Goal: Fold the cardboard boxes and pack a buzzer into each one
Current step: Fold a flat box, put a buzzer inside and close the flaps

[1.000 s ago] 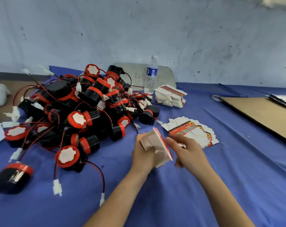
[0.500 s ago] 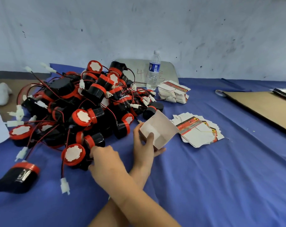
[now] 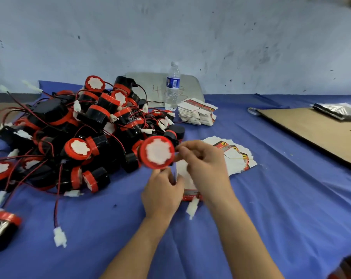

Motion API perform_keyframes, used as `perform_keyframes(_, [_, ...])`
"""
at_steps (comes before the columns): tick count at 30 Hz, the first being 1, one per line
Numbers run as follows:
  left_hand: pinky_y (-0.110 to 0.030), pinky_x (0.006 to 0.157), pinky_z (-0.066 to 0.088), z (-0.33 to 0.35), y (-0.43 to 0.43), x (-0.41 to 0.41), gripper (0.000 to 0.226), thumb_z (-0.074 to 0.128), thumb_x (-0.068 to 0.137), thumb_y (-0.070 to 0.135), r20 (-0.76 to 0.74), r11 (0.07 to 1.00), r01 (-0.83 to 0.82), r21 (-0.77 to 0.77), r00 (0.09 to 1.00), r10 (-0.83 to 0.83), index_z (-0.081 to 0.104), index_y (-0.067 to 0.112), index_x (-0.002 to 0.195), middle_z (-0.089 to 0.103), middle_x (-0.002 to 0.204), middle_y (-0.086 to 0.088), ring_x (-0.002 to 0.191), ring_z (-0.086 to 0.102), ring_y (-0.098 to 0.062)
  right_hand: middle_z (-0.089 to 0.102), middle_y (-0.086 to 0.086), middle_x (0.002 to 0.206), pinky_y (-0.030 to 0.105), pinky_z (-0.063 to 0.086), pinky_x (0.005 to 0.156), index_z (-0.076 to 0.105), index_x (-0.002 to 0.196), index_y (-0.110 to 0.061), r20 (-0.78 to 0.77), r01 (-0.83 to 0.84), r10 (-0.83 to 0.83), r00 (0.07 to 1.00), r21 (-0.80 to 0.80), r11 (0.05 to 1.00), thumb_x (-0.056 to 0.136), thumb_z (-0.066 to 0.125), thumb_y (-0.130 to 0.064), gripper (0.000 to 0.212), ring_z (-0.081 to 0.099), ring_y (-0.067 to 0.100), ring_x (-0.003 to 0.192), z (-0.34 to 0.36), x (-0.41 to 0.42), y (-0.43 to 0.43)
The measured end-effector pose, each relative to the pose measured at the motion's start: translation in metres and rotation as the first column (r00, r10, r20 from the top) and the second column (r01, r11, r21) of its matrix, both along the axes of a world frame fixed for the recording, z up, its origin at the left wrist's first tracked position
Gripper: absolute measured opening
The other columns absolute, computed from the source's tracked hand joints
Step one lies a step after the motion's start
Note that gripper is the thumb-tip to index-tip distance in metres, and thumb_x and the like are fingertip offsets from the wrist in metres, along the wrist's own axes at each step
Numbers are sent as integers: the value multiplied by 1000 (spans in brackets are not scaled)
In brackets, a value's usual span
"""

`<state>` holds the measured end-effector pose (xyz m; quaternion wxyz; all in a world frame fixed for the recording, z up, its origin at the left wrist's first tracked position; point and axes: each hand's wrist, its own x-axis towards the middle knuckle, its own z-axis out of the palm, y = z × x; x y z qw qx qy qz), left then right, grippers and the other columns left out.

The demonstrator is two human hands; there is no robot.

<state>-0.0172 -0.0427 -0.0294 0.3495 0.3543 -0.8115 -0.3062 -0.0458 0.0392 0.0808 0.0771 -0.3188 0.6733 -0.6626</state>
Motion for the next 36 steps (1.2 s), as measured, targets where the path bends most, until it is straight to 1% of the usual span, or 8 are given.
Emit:
perform_keyframes(3, [-28,62,35,4,8,0,24,60,81,47,31,1000,6,23,999,-6,51,26,86,56,102,4,89,60,-28,70,1,65,9,36,51,69,80,-9,51,93,-97,994,77,993,92,58,-1,18,55,-3,50,-13,-28,26])
perform_keyframes(8, [-27,83,48,11,8,2,101,78,75,33,-230,960,259,-108,933,-278,8,45,147,22,149,13,132,41,-15,68,-1,61,10,36,50,70,80,-7,119,126,-142,983,133,983,93,55,1,21,56,0,52,-28,-47,45])
perform_keyframes(15, [-4,99,32,18,19,5,77,72,79,30,-354,890,349,-294,825,-440,31,39,143,33,135,41,126,36,13,68,1,63,14,44,62,65,79,-14,-7,94,-96,995,261,961,94,53,-3,23,61,7,64,-23,-47,51])
perform_keyframes(18, [-2,97,32,22,26,8,94,72,78,35,-363,909,352,-224,835,-413,12,50,148,36,135,43,125,36,15,70,-8,73,11,44,60,65,86,-25,-71,179,-166,984,242,954,85,64,-38,12,63,2,69,-19,-31,52])
perform_keyframes(21, [1,93,31,22,26,9,111,77,80,22,-312,909,348,-231,858,-408,-6,51,148,31,143,42,127,30,17,61,-17,95,8,45,67,63,105,-35,-246,180,-88,965,382,907,63,70,-64,52,58,-2,83,-22,-15,49])
perform_keyframes(27, [-7,95,38,28,22,13,106,72,71,45,-294,876,467,-117,826,-480,-3,61,144,37,139,43,124,41,11,66,-11,79,17,44,64,71,83,-23,-297,280,-183,937,325,903,74,78,-37,18,57,4,70,-24,-20,52])
perform_keyframes(31, [-22,99,44,26,24,13,104,65,71,53,-304,877,474,-72,827,-472,-9,61,143,35,138,45,128,45,-1,57,-18,94,14,46,69,64,99,-34,-289,155,-8,957,492,857,55,77,-61,53,55,-1,83,-26,-20,55])
perform_keyframes(36, [-4,96,34,29,30,11,107,69,71,50,-302,868,481,-125,815,-495,-9,58,144,27,147,40,128,38,9,61,-18,84,18,47,68,59,88,-32,-408,288,-116,906,391,874,59,68,-60,42,57,1,80,-29,-21,57])
